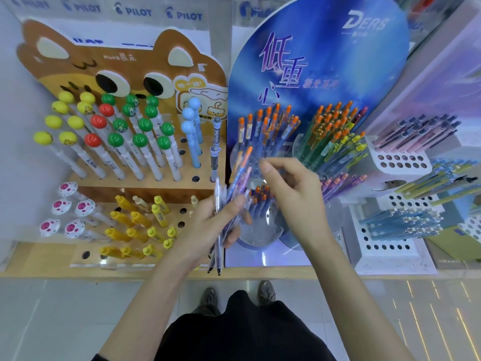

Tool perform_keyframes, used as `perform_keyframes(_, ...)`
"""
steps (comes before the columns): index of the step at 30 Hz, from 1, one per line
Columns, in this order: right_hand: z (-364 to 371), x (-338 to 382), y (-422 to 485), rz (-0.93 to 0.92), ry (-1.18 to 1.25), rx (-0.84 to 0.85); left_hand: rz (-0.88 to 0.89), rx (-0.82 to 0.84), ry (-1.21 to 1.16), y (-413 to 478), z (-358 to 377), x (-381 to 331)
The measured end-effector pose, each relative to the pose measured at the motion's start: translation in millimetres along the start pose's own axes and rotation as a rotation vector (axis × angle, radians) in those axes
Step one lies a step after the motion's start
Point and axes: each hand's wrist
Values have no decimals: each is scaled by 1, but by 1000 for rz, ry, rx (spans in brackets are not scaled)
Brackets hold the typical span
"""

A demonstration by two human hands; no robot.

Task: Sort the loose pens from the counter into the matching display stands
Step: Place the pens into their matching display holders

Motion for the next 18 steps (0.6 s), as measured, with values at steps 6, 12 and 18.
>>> perform_keyframes(6,9,8,17,111,117,98,-52,116,53,-1,0,-5)
perform_keyframes(12,-8,23,36,27,323,-186,-44,82,136,1,-4,-5)
perform_keyframes(18,-34,23,33,-119,222,-362,-23,-83,156,5,-7,-3)
Point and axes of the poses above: each hand's wrist, its own y-axis towards the middle knuckle, its own z-axis out of the palm, x = y × z, and after that the axes turned 14 degrees about -x, right-handed
